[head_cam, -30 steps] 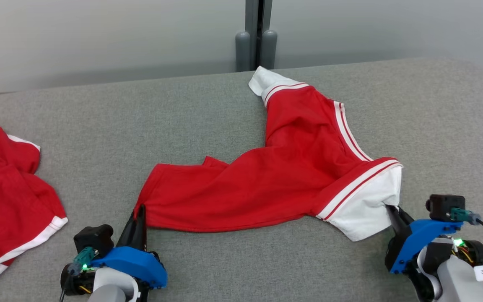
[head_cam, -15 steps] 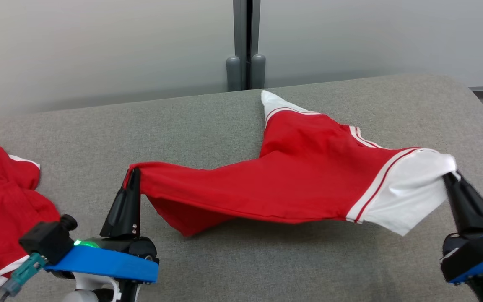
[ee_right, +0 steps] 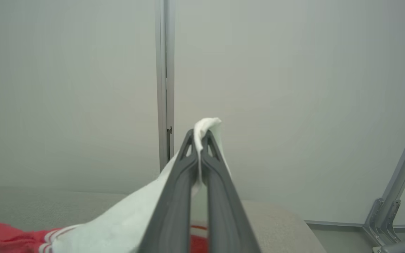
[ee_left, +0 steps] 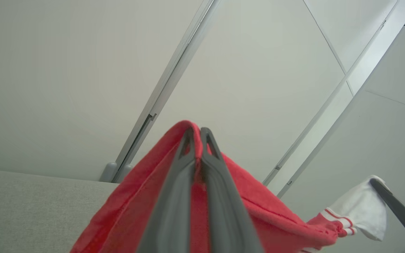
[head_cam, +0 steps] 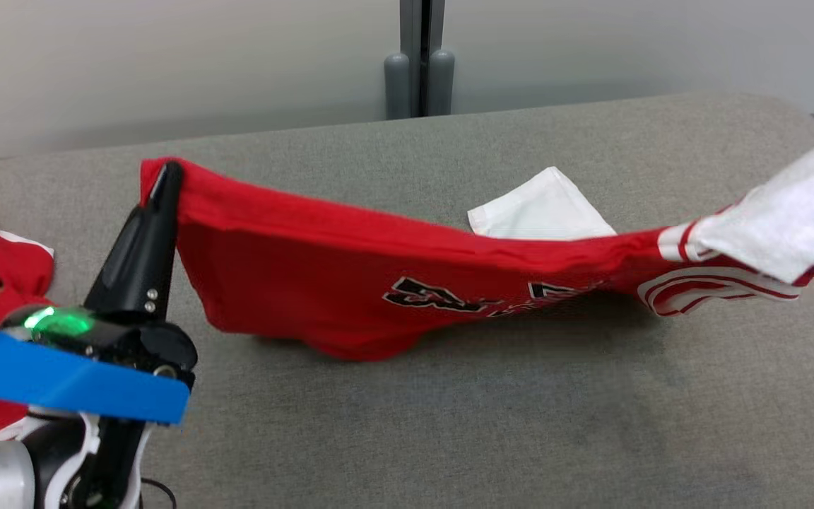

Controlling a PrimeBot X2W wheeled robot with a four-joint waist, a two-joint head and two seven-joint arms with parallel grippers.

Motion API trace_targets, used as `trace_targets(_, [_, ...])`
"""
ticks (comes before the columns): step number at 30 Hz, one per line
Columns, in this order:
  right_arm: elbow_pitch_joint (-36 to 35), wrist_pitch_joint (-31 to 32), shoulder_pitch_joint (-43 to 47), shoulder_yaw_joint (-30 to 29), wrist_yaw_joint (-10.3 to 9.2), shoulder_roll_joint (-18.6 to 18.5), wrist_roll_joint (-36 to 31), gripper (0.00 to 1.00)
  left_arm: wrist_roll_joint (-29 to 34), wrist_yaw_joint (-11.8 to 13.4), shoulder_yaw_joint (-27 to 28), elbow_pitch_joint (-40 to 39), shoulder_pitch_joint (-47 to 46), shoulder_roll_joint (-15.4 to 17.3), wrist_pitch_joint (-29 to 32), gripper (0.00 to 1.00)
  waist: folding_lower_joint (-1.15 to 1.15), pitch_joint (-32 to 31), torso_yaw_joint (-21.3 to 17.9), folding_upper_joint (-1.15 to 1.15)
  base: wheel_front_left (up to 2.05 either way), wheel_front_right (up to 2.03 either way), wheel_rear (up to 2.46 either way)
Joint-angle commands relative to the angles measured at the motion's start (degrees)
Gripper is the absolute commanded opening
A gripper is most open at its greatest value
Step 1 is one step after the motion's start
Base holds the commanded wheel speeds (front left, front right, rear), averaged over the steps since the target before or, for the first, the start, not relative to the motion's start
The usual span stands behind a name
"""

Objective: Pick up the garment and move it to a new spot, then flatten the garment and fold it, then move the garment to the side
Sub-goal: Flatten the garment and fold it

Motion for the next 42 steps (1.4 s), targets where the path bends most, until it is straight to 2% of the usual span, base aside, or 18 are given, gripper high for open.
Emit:
trace_targets(1, [3.42, 0.17, -3.42, 0.33, 0.03, -1.46, 1.16, 0.00, -0.48, 0.31, 0.35, 1.40, -2.40, 0.89, 1.34, 0.00, 0.00, 2.14, -0.17, 0.00, 0.00, 0.00, 0.00])
trace_targets(7, [22.18, -0.72, -19.39, 5.02, 0.03, -5.18, 4.78, 0.00, -2.04, 0.51, 1.62, 10.45, -15.89, 1.53, 3.17, 0.00, 0.00, 9.68, 0.13, 0.00, 0.00, 0.00, 0.00])
trace_targets(11, [34.84, -5.65, -33.84, 8.82, 0.03, -5.52, 6.15, 0.00, -1.10, 0.42, 2.14, 18.68, -27.86, 2.00, 2.57, 0.00, 0.00, 15.60, 0.12, 0.00, 0.00, 0.00, 0.00])
trace_targets(15, [44.58, -13.98, -49.22, 12.82, 0.03, -5.84, 4.56, 0.00, 1.90, -0.68, 2.60, 26.77, -41.20, 3.50, -0.20, 0.00, 0.00, 19.77, -0.40, 0.00, 0.00, 0.00, 0.00])
trace_targets(19, [51.17, -24.39, -62.56, 16.76, 0.03, -6.90, 0.77, 0.00, 3.55, -3.05, 2.49, 33.73, -53.10, 3.80, -4.69, 0.00, 0.00, 21.66, -0.66, 0.00, 0.00, 0.00, 0.00])
trace_targets(25, [57.39, -37.45, -74.58, 18.83, 0.02, -7.88, 2.05, 0.00, 6.27, -5.39, 0.98, 40.45, -63.55, 5.35, -11.50, 0.00, 0.00, 21.40, -0.83, 0.00, 0.00, 0.00, 0.00])
trace_targets(29, [60.80, -40.36, -75.69, 20.53, 0.02, -9.01, 4.55, 0.00, 6.53, -5.98, 0.56, 43.24, -64.39, 6.26, -16.30, 0.00, 0.00, 21.54, -1.52, 0.00, 0.00, 0.00, 0.00])
trace_targets(36, [64.90, -39.98, -65.59, 22.77, 0.03, -8.84, 8.60, 0.00, 5.73, -6.37, -4.09, 48.12, -56.25, 8.07, -21.64, 0.00, 0.00, 21.08, -2.69, 0.00, 0.00, 0.00, 0.00])
trace_targets(42, [64.29, -38.22, -45.91, 23.32, 0.03, -7.66, 12.73, 0.00, 2.67, -6.33, -9.59, 55.32, -44.42, 9.07, -26.11, 0.00, 0.00, 18.58, -3.62, 0.00, 0.00, 0.00, 0.00])
